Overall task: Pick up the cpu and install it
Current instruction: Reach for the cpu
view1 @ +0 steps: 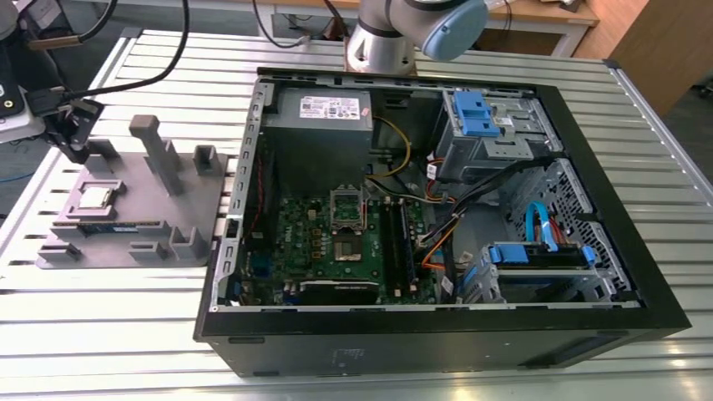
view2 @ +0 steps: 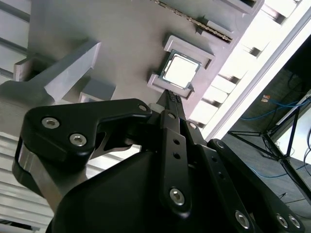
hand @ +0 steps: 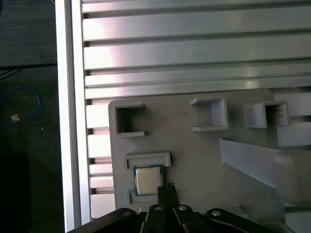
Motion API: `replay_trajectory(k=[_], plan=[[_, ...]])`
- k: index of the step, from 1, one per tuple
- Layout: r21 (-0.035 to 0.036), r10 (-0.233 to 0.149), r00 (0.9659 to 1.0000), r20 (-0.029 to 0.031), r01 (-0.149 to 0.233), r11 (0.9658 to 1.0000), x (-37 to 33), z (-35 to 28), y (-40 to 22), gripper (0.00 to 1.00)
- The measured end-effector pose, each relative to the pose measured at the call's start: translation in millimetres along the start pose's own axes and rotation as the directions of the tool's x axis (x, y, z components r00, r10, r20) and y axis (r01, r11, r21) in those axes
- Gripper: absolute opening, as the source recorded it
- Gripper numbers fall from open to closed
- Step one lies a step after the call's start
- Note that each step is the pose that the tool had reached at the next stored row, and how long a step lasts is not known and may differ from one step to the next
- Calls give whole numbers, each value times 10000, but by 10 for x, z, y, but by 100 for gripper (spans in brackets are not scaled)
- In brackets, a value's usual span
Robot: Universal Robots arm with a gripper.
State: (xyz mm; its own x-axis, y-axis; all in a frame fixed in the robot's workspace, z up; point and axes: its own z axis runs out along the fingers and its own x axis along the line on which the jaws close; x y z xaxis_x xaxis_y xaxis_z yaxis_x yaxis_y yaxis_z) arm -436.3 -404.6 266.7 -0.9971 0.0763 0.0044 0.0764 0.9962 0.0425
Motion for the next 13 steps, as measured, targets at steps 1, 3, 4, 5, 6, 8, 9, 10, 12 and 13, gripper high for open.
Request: replay_trajectory(k=[1,3,4,5,6,8,9,10,12,13], plan=[[0,0,10000,0,0,10000,5,11,-1,11],[0,-1,10000,0,1,10000,15,38,-5,11],[0,-1,10000,0,1,10000,20,53,-8,11],[1,-1,10000,-1,1,10000,26,67,-10,11],[1,-1,10000,-2,1,10000,31,78,-12,11],[0,0,10000,-1,0,10000,49,96,-15,11],[0,0,10000,-1,0,10000,58,103,-16,11],[1,-1,10000,-1,1,10000,68,112,-18,11],[1,0,10000,-1,0,10000,89,127,-21,11],[0,0,10000,-1,0,10000,101,136,-22,11]])
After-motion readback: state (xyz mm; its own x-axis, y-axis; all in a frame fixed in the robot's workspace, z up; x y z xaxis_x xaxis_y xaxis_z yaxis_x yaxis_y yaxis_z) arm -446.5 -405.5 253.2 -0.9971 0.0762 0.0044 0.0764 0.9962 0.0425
